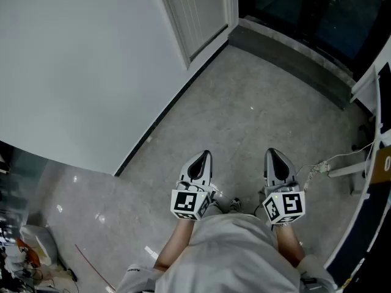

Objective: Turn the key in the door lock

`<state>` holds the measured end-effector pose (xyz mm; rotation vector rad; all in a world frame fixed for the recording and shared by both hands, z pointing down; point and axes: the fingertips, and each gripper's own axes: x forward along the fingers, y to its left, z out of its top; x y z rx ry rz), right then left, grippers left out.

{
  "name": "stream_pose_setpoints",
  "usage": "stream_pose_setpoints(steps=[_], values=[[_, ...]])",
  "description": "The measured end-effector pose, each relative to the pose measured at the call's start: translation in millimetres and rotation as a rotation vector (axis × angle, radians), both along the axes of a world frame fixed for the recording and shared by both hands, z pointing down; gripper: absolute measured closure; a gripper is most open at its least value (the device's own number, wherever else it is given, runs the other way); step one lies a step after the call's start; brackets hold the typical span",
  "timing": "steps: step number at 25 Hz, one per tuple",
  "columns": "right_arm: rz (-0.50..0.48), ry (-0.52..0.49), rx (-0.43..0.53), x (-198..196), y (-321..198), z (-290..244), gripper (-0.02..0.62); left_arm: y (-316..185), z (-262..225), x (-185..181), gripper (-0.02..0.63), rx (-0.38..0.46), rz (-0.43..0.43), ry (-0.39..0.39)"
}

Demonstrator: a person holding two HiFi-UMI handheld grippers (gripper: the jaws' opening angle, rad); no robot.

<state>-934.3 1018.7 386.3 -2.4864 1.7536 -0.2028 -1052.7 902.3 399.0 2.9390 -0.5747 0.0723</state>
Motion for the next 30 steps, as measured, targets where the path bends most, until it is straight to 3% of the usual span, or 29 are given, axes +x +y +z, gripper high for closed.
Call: stream_pose_setpoints(steps=[5, 14, 21, 30], values=[[0.036, -0.028, -0.017, -4, 8, 7, 0.601, 8, 25, -9, 0.597, -0.001, 0.009, -0.014], [0.036, 0.005, -0.012, -22, 6, -7, 0.601, 11, 13, -13, 0.597, 0.007, 0.051, 0.012], [0.008, 0.014, 0.022, -47, -17, -13, 0.601, -11, 13, -36, 0.597, 0.008, 0.034, 0.016], [0.060, 0.002, 0.022, -60, -34, -8, 0.601, -28, 21, -50, 0.597, 0.015, 0.077, 0.001]])
